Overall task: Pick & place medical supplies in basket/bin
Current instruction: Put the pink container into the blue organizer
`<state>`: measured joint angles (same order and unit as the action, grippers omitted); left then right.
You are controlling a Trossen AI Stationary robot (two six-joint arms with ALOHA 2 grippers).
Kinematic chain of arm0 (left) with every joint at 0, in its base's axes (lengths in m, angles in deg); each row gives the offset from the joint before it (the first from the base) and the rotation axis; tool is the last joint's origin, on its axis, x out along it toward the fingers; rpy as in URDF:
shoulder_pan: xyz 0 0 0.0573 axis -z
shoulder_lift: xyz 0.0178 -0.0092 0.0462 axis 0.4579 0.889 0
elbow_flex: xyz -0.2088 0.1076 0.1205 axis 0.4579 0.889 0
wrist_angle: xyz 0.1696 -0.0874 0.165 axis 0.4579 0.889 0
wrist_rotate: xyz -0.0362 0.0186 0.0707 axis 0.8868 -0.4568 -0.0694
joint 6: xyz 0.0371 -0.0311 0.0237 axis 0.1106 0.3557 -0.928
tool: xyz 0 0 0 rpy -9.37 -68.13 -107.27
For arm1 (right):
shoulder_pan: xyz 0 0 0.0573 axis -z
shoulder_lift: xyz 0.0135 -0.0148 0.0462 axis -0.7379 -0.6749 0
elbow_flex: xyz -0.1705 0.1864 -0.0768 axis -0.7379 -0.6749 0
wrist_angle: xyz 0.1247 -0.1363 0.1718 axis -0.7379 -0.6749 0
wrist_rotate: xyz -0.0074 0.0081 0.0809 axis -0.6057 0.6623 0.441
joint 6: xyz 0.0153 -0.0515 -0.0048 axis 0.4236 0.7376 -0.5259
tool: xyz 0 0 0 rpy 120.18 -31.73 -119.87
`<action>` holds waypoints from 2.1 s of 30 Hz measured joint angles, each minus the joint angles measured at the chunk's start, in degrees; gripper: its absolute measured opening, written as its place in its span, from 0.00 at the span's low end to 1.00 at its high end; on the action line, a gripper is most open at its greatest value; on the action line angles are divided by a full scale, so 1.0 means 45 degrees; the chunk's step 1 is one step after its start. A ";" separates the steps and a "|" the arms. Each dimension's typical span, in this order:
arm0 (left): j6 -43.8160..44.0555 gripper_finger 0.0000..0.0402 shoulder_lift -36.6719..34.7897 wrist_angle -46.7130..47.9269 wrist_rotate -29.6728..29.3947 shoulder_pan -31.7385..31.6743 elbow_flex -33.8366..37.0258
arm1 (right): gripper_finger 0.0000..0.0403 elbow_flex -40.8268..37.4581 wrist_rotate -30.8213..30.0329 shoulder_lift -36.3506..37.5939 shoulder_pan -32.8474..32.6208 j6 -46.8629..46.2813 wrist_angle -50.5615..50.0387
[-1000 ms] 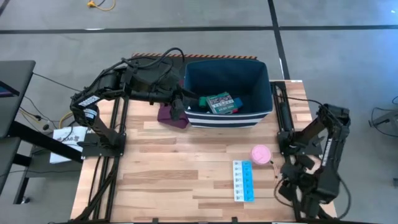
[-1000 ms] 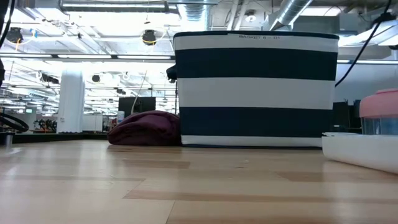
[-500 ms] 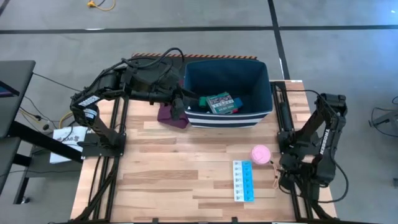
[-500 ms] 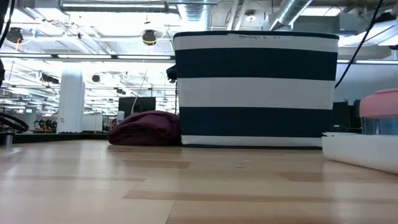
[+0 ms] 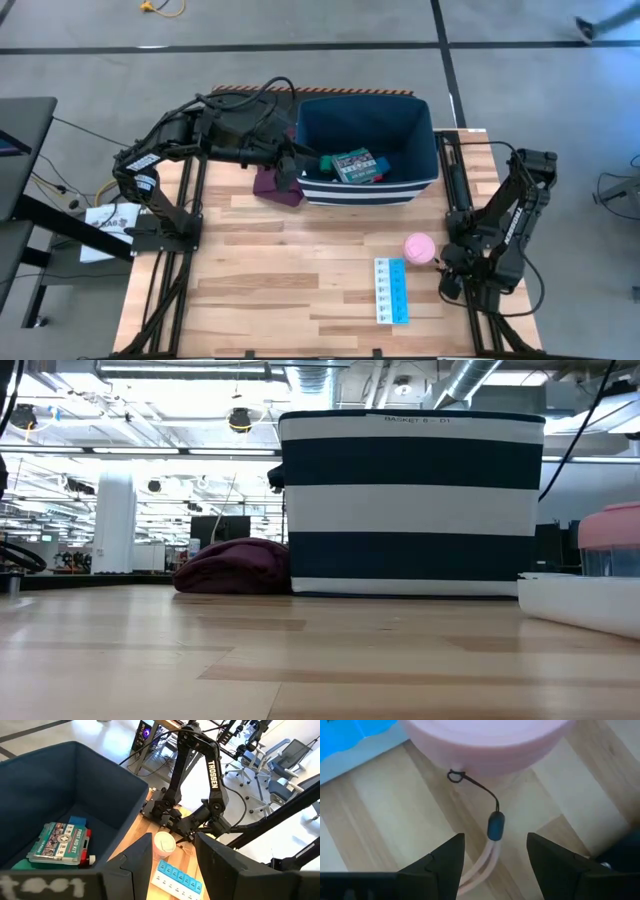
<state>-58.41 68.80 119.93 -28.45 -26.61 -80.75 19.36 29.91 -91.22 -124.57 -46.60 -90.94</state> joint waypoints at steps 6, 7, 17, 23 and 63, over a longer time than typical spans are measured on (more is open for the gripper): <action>0.0001 0.34 0.0029 0.0005 -0.0112 0.0000 0.0000 | 0.52 -0.0004 -0.0405 -0.0005 0.0511 -0.0287 0.0115; 0.0005 0.34 0.0029 0.0005 -0.0203 0.0000 0.0000 | 0.52 -0.0004 -0.0450 -0.0005 0.0670 -0.0296 0.0177; -0.0379 0.34 0.0029 0.0044 -0.0270 0.0000 0.0000 | 0.51 -0.0475 0.0769 -0.1211 0.1772 -0.0115 0.1231; -0.0413 0.34 0.0029 0.0269 -0.0239 -0.0003 0.0000 | 0.44 -0.0200 0.0335 -0.1716 0.2034 -0.0243 0.1279; -0.0461 0.34 0.0039 0.0335 -0.0222 -0.0003 0.0001 | 0.05 0.7856 -0.5192 -0.0821 0.5341 0.8752 0.2114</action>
<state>-60.48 68.97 121.44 -29.45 -26.62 -80.75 54.72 6.54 -94.91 -100.54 -7.22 -81.42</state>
